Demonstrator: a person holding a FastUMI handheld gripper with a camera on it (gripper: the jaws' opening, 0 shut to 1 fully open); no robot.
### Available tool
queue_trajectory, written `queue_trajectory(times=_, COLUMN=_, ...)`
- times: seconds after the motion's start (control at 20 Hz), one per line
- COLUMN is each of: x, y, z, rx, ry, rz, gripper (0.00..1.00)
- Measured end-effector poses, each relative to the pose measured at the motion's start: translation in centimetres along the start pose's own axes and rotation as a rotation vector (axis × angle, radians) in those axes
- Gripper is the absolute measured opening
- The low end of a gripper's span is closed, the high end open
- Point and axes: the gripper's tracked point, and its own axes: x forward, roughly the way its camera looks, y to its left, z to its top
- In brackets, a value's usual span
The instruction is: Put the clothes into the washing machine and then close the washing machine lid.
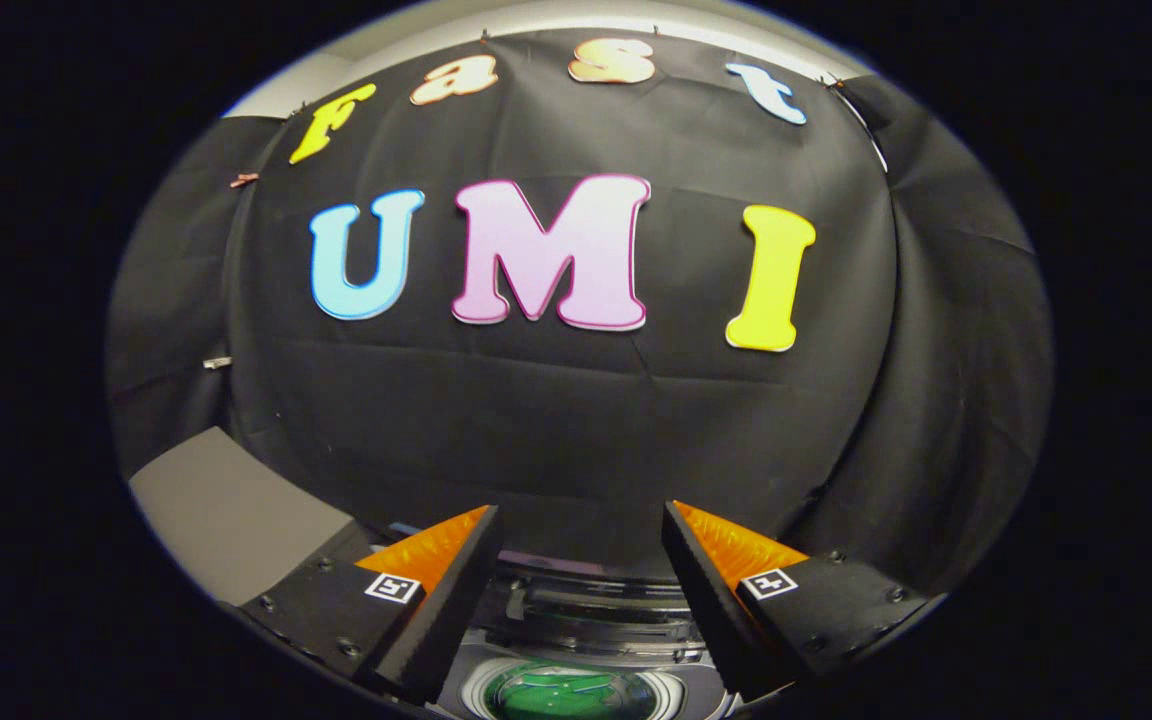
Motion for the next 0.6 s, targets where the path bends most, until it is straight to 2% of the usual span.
queue_trajectory(times=0.1, x=2.6, y=-1.5, z=-2.8, rx=0.009, ry=0.114, rz=-0.038, gripper=1.0)
queue_trajectory(times=0.25, x=3.8, y=-1.5, z=-3.4, rx=0.129, ry=0.122, rz=0.006, gripper=0.99)
queue_trajectory(times=0.35, x=3.2, y=-1.5, z=-3.6, rx=0.083, ry=0.099, rz=0.026, gripper=1.0)
queue_trajectory(times=0.6, x=2.9, y=-1.5, z=-3.7, rx=0.079, ry=0.065, rz=0.013, gripper=1.0)
